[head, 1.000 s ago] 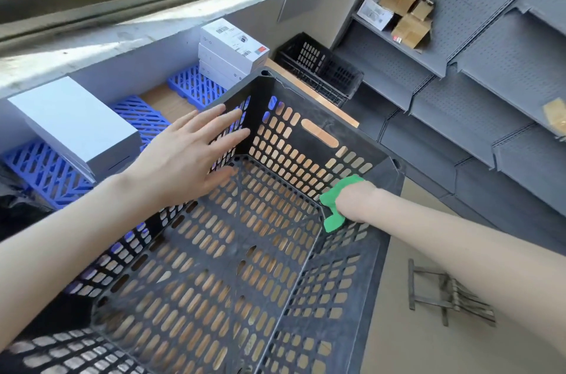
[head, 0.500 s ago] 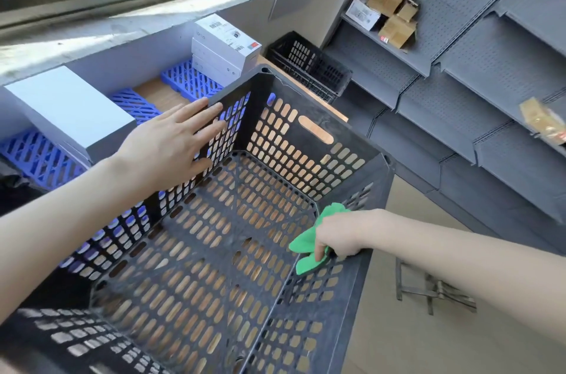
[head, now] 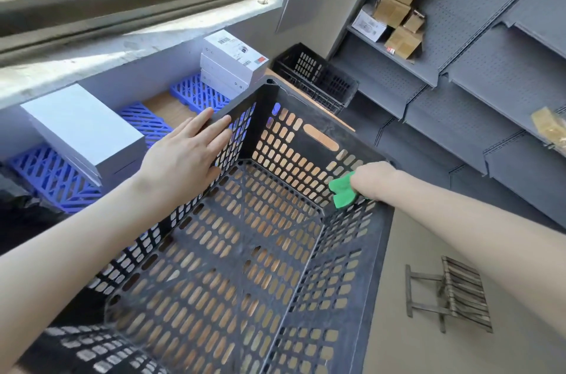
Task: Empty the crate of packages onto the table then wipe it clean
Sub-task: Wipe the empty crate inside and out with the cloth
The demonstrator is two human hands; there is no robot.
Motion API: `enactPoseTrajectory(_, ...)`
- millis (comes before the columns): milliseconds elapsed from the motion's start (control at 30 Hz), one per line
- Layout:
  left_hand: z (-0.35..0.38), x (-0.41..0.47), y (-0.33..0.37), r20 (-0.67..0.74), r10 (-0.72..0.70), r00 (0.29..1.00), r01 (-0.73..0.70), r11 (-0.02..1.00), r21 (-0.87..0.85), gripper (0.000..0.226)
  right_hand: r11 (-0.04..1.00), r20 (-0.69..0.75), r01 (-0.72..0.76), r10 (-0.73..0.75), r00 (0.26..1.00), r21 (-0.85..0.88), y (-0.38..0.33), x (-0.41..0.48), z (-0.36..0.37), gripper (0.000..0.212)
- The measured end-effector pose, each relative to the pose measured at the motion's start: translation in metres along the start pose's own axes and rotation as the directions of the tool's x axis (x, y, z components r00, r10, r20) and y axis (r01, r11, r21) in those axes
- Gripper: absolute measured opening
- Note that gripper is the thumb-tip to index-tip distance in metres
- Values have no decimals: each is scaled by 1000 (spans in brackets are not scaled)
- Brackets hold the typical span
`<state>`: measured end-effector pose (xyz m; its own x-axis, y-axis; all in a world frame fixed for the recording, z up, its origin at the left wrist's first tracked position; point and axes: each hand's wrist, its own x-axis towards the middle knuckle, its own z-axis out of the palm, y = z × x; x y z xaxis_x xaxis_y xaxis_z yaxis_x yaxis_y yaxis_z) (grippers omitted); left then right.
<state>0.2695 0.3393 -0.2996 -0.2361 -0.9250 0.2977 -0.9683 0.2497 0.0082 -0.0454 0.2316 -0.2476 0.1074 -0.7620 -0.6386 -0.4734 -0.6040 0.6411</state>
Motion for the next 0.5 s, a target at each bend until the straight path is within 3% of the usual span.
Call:
enactPoseTrajectory(133,7,17,5,1,-57,998,57,998,-3,73,997,-142,-29,20,990,-65,17,18,-1,32)
enactPoseTrajectory(233,14,22,7,-26,-66,997,67,998,13,74,999,-90,9,-5,996,38,18,25,-3,35)
enactPoseTrajectory(300,15,21,6,-29,-63,998,64,997,36,75,990,-75,112,-105,992,89,12,23,-3,41)
enactPoseTrajectory(400,15,22,5,-12,-73,997,74,997,36,74,957,0,283,-283,959,64,-5,8,0,46)
enactPoseTrajectory(500,12,22,6,11,-81,997,81,996,38,73,938,64,345,-347,936,42,-21,-11,2,51)
